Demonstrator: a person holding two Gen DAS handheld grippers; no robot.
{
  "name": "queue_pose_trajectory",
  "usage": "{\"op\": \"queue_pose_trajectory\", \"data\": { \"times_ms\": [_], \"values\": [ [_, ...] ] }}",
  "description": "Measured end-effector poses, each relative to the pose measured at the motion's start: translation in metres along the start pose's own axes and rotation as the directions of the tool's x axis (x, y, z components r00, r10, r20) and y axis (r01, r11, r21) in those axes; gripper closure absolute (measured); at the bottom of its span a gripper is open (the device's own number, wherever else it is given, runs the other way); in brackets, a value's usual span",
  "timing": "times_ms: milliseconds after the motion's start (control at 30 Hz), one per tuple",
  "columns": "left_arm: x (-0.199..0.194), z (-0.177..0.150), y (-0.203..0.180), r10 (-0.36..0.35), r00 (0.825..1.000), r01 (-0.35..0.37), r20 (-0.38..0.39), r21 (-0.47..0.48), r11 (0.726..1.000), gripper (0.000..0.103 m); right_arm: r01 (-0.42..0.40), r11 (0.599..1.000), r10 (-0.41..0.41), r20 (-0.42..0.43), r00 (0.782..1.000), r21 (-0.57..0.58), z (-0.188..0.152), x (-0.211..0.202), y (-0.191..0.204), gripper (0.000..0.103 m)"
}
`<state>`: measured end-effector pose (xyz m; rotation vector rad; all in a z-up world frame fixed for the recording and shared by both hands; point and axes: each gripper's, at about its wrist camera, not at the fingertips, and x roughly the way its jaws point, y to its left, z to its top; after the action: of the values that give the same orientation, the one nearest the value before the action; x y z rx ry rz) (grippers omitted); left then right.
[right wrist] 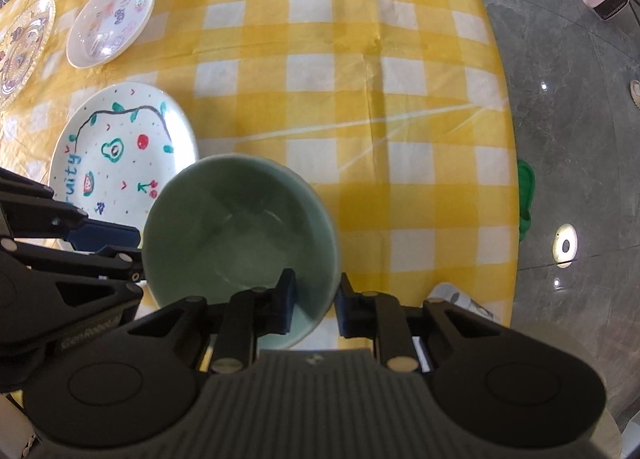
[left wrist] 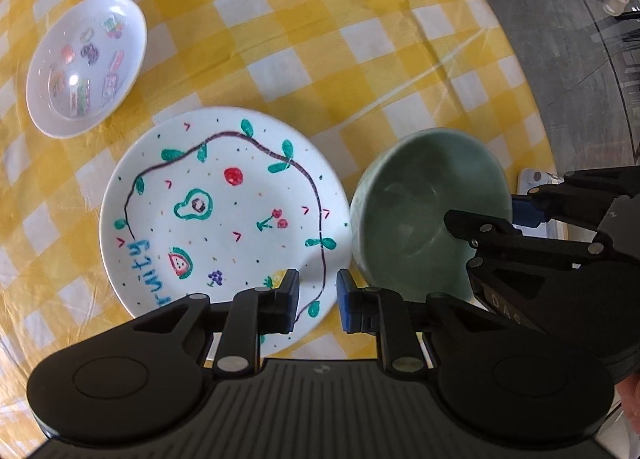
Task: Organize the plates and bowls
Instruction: 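Close the right tool on the pale green bowl rim, then lift the green bowl with the right tool toward the orange bowl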
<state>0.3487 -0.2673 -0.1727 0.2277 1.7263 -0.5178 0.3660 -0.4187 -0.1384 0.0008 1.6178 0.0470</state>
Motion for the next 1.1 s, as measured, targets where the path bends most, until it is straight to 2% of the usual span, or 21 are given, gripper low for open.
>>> {"op": "queue_pose_trajectory", "data": {
  "times_ms": [133, 367, 633, 733, 867, 1000, 1100],
  "values": [
    [-0.002, 0.002, -0.004, 0.038, 0.999, -0.038, -0.011, 0.012, 0.999, 0.082, -0.009, 1.000, 0.009, -0.007, 1.000, -0.002, 0.002, 0.002, -0.001, 0.085],
    [-0.003, 0.004, -0.007, 0.050, 0.999, -0.050, -0.008, 0.010, 0.999, 0.085, -0.013, 1.000, 0.013, 0.001, 1.000, -0.006, 0.004, 0.004, -0.004, 0.084],
    [-0.016, -0.002, -0.012, 0.075, 0.997, -0.076, 0.027, 0.035, 0.996, 0.085, 0.002, 1.000, -0.002, 0.018, 1.000, -0.012, 0.001, -0.001, -0.002, 0.089],
    [-0.020, -0.003, -0.015, 0.092, 0.995, -0.093, 0.038, 0.042, 0.995, 0.085, 0.036, 0.999, -0.035, 0.028, 0.999, -0.038, 0.001, -0.005, 0.001, 0.090],
    [-0.023, -0.005, -0.018, 0.095, 0.994, -0.099, 0.060, 0.056, 0.994, 0.085, 0.083, 0.995, -0.081, 0.036, 0.996, -0.051, 0.001, -0.009, 0.001, 0.090],
    [-0.030, -0.003, -0.023, 0.061, 0.993, -0.067, 0.097, 0.060, 0.996, 0.085, 0.097, 0.993, -0.095, 0.044, 0.995, -0.060, 0.001, -0.014, -0.003, 0.091],
    [-0.034, 0.000, -0.026, 0.047, 0.992, -0.055, 0.120, 0.062, 0.997, 0.085, 0.095, 0.994, -0.093, 0.044, 0.995, -0.058, -0.001, -0.016, -0.004, 0.086]
  ]
}}
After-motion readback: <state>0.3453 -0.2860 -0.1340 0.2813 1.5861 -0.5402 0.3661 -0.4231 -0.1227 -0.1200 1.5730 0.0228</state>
